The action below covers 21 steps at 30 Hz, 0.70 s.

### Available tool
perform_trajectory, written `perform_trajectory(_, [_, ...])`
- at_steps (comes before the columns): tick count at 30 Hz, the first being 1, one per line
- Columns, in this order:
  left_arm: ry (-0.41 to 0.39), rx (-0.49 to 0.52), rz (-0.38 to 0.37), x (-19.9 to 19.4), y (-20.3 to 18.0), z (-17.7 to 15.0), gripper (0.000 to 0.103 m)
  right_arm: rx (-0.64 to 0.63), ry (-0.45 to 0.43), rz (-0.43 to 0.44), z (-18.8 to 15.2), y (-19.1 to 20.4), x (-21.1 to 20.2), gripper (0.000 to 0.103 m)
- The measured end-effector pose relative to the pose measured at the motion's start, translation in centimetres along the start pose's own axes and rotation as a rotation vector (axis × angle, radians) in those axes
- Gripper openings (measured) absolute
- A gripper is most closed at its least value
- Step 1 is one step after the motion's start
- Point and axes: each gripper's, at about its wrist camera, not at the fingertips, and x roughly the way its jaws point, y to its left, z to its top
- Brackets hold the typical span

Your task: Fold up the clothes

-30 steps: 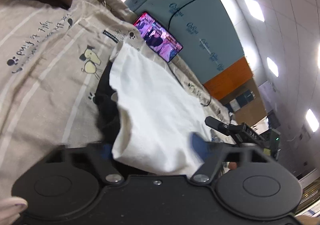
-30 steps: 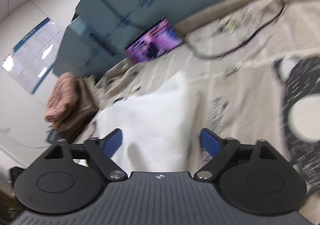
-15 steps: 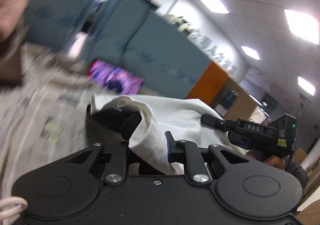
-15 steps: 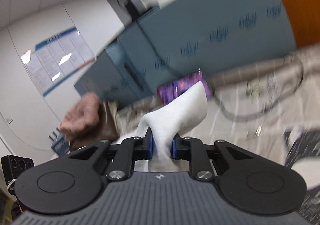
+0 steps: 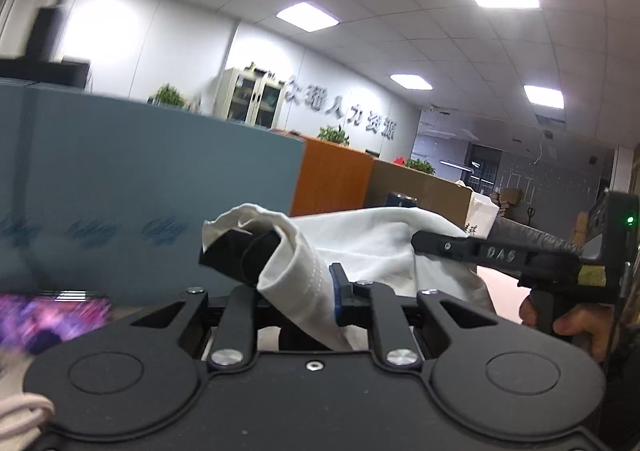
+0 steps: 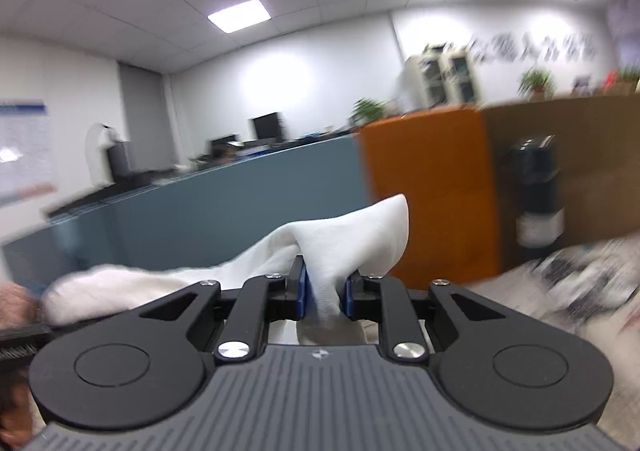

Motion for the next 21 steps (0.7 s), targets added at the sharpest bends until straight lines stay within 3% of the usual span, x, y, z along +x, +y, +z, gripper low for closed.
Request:
perform_trajectory(4, [0.038, -0.009, -0.007, 6.9, -2.1, -2.0, 0.018, -0.093, 0.019, -0.145, -0.5, -4.3, 3.3, 0.015])
perform_trajectory(9, [0.221, -0.231, -0.079, 13.9, -2.7, -6.2, 0.018, -0.093, 0.166, -0.302, -3.2, -10.8, 7.8, 0.016])
perform_trajectory(12, [0.39, -0.345, -0.122, 16.2, -2.6, -8.9, 0.023, -0.026, 0.281, -0.337, -5.3, -14.8, 9.7, 0.017])
perform_trajectory(14, [0.446, -0.335, -0.109, 16.7, -2.5, -10.1, 0.025, 0.006, 0.328, -0.36, -7.1, -16.7, 10.6, 0.021])
perform_trajectory(19, [0.388, -0.271, -0.025, 14.5, -3.3, -9.9, 0.053, -0.042, 0.301, -0.456, -8.9, -17.2, 10.2, 0.072])
perform_trajectory(21, [0.347, -0.167, 0.045, 13.8, -4.1, -9.6, 0.067, -0.033, 0.288, -0.459, -8.4, -17.1, 9.6, 0.074])
